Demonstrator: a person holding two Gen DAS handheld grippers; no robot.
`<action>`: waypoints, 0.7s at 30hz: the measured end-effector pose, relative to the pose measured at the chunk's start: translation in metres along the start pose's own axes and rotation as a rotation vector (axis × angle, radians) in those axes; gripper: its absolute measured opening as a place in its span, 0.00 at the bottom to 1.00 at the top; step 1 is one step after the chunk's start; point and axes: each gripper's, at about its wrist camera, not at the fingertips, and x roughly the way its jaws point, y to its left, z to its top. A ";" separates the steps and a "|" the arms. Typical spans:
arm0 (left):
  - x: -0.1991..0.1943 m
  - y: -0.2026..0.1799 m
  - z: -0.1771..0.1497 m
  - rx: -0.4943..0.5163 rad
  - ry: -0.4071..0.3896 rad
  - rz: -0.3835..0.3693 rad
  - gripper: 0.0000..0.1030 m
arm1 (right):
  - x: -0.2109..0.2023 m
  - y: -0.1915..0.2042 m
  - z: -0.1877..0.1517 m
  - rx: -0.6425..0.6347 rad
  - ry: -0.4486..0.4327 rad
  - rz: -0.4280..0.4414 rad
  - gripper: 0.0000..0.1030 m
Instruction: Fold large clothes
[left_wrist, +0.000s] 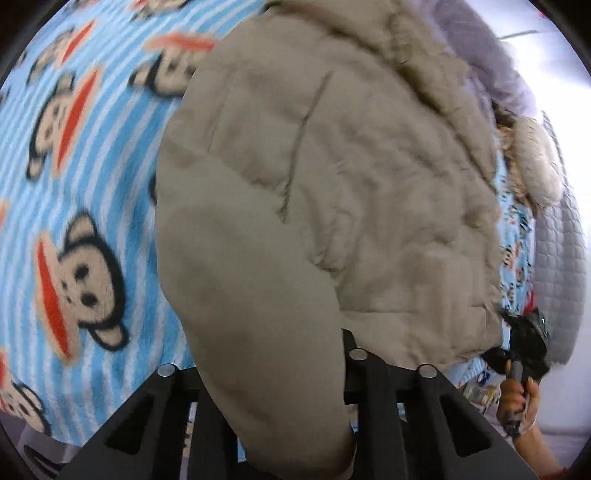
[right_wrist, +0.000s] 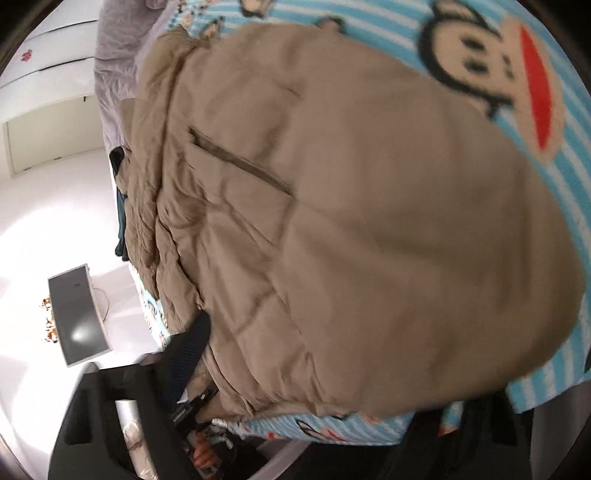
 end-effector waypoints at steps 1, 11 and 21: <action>-0.008 -0.004 0.002 0.016 -0.012 -0.018 0.20 | -0.002 0.008 0.002 -0.012 -0.008 -0.031 0.25; -0.095 -0.047 0.083 0.092 -0.179 -0.156 0.20 | -0.049 0.102 0.025 -0.240 -0.151 -0.003 0.10; -0.106 -0.111 0.223 0.112 -0.371 -0.043 0.20 | -0.042 0.250 0.137 -0.539 -0.204 -0.061 0.10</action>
